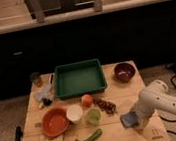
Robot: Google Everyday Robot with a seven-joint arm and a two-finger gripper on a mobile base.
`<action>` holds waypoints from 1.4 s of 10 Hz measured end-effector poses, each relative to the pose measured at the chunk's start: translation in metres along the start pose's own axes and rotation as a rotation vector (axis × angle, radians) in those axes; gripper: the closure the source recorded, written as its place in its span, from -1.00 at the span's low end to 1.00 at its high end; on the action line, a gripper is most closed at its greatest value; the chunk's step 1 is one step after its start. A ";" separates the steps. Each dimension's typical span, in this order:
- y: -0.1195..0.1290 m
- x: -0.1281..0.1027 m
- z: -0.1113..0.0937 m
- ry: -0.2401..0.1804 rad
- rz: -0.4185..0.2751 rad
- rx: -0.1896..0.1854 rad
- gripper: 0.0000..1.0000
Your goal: Place sponge in tray
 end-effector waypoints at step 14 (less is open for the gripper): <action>-0.024 -0.005 -0.072 0.041 -0.023 0.035 0.99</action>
